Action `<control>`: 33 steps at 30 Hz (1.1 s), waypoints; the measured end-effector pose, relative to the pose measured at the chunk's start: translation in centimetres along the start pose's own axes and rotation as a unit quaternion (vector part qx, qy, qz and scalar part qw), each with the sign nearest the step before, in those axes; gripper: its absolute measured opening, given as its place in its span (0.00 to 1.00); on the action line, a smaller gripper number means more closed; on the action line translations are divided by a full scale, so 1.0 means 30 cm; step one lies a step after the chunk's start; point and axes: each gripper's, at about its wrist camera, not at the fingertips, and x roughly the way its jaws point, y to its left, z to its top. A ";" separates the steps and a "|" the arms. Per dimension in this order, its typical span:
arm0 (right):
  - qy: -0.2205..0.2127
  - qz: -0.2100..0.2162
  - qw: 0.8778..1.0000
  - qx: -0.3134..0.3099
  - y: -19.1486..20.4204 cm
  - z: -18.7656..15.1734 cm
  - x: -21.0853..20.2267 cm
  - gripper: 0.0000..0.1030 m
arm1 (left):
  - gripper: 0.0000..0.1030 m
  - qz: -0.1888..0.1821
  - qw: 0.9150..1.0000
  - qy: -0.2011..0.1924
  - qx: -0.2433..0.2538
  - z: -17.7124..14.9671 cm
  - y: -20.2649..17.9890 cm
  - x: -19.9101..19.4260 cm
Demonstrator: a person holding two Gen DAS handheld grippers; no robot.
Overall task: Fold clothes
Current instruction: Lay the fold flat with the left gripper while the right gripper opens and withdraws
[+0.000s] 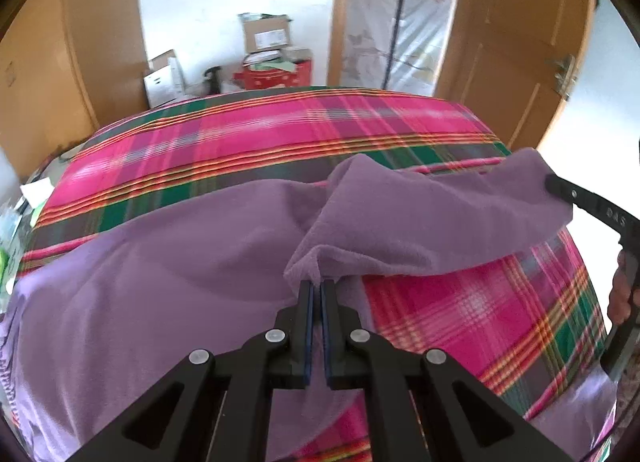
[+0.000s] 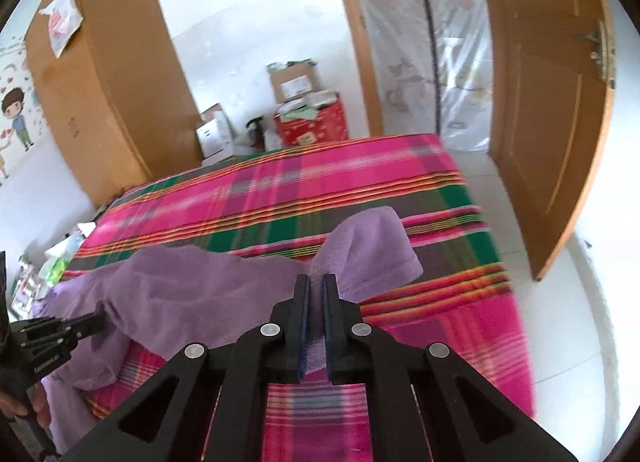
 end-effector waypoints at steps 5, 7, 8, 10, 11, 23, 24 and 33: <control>-0.013 -0.034 0.999 0.003 -0.071 -0.001 -0.034 0.06 | 0.04 -0.007 1.000 0.003 0.026 -0.005 -0.068 0.009; -0.013 -0.045 0.999 0.004 -0.094 -0.003 -0.038 0.06 | 0.04 -0.010 0.999 0.005 0.040 -0.013 -0.095 0.012; -0.015 -0.053 0.998 0.004 -0.106 -0.004 -0.040 0.06 | 0.04 -0.013 0.999 0.007 0.046 -0.016 -0.108 0.014; -0.015 -0.060 0.998 0.011 -0.130 -0.008 -0.047 0.06 | 0.04 -0.015 0.998 0.009 0.061 -0.023 -0.138 0.019; -0.017 -0.064 0.998 0.015 -0.147 -0.010 -0.050 0.06 | 0.04 -0.015 0.998 0.011 0.065 -0.024 -0.149 0.024; -0.002 -0.100 0.995 0.022 -0.250 -0.030 -0.038 0.06 | 0.04 -0.022 0.994 0.042 0.101 -0.055 -0.256 0.081; 0.001 -0.102 0.995 0.022 -0.256 -0.033 -0.032 0.06 | 0.04 -0.022 0.994 0.043 0.102 -0.055 -0.258 0.086; 0.018 -0.133 0.990 0.028 -0.290 -0.054 0.005 0.07 | 0.04 -0.034 0.992 0.049 0.107 -0.063 -0.257 0.064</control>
